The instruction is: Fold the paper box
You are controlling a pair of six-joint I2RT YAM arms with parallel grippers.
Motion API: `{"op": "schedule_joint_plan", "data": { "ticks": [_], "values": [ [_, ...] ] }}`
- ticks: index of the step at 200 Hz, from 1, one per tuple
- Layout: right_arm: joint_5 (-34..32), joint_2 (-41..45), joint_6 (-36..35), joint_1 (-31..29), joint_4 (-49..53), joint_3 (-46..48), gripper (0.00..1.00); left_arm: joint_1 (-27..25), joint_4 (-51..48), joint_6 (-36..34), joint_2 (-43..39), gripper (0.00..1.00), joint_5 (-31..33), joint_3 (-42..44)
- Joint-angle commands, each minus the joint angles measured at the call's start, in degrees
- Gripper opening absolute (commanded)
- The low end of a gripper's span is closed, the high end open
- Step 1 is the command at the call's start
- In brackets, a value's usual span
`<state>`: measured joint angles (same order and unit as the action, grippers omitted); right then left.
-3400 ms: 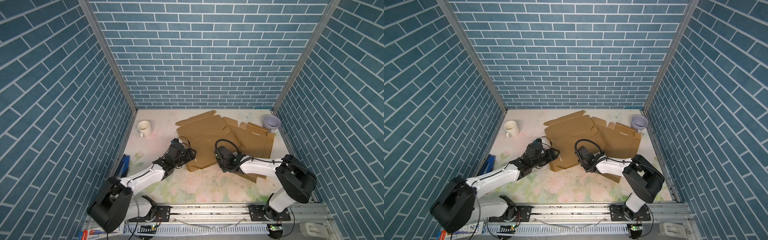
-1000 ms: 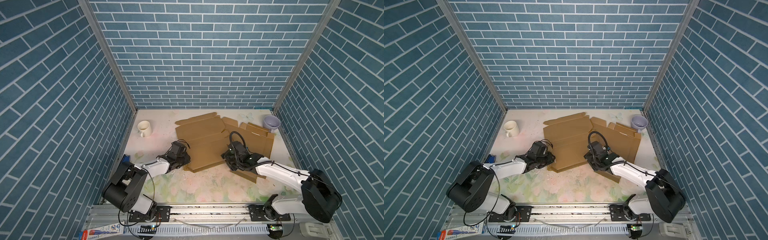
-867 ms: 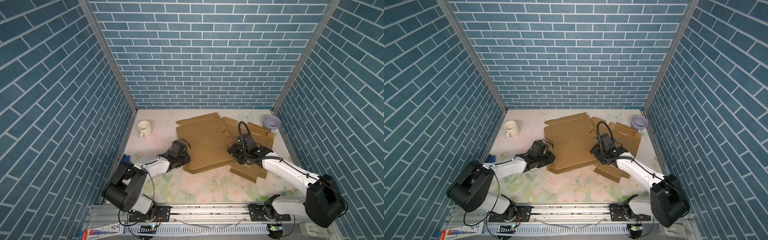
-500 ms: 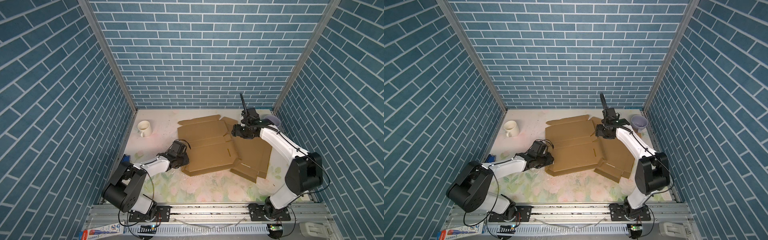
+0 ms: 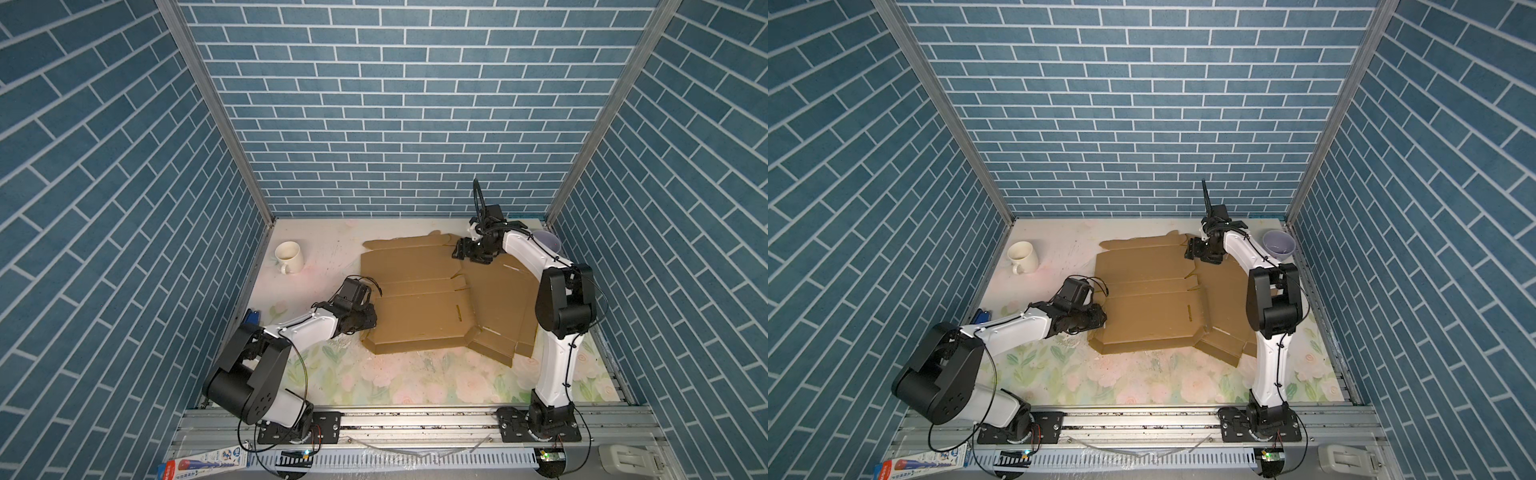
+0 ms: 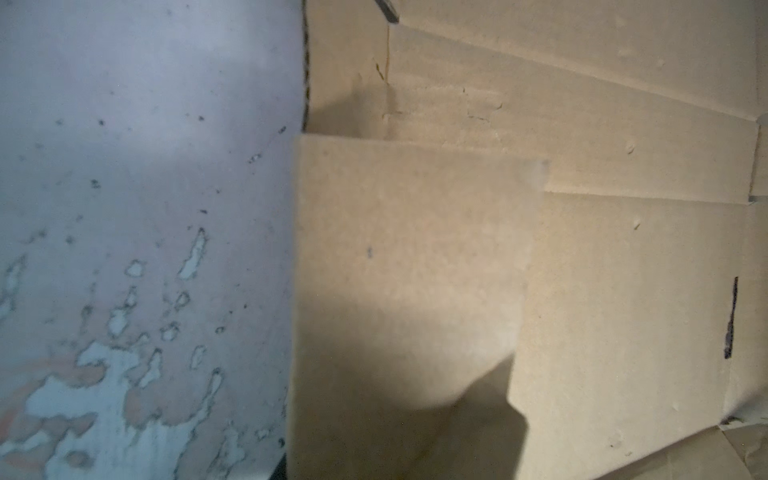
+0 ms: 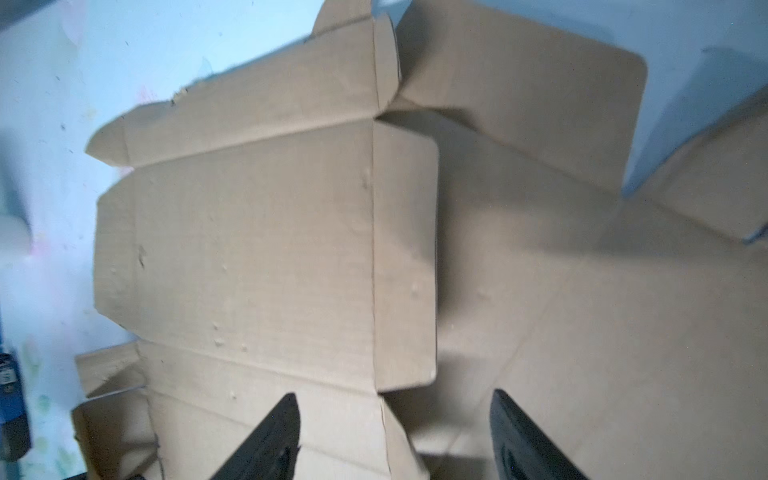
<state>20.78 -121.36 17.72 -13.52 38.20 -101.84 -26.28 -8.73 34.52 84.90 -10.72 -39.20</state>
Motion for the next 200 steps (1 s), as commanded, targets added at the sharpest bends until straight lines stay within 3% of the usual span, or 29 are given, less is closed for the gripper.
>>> {"op": "schedule_joint_plan", "data": {
  "ticks": [1, 51, 71, 91, 107, 137, 188, 200],
  "values": [
    [9.2, -6.3, -0.3, 2.0, 0.7, -5.4, 0.71, 1.2, -2.7, -5.1, 0.9, 0.38, -3.4, -3.0],
    [18.1, -12.1, -0.4, 3.8, 0.7, -7.2, 0.61, 2.4, -4.3, -7.3, 2.6, 0.38, -5.5, -5.7],
    [21.6, -11.9, 0.5, 3.6, -3.3, -4.8, 0.51, 2.6, -4.1, -7.7, 3.3, 0.38, -5.8, -6.2],
    [20.8, -9.0, 0.4, 3.7, -10.1, 0.8, 0.30, 3.5, -3.4, -7.6, 3.8, 0.37, -5.8, -6.1],
    [19.7, -4.7, 0.6, 3.8, -19.1, 8.4, 0.14, 4.5, -2.6, -7.4, 4.3, 0.35, -5.8, -6.0],
    [18.7, 5.3, 3.1, 3.8, -42.2, 25.2, 0.00, 5.5, -1.0, -6.7, 4.6, 0.33, -6.3, -6.3],
    [18.0, 13.5, 5.3, 3.7, -91.8, 49.5, 0.00, 6.6, 0.1, -6.4, 5.8, 0.32, -6.8, -7.3],
    [19.6, 14.4, 4.0, 3.9, -97.0, 52.3, 0.00, 7.3, 0.3, -6.4, 5.6, 0.32, -6.8, -7.5]
  ]
}}
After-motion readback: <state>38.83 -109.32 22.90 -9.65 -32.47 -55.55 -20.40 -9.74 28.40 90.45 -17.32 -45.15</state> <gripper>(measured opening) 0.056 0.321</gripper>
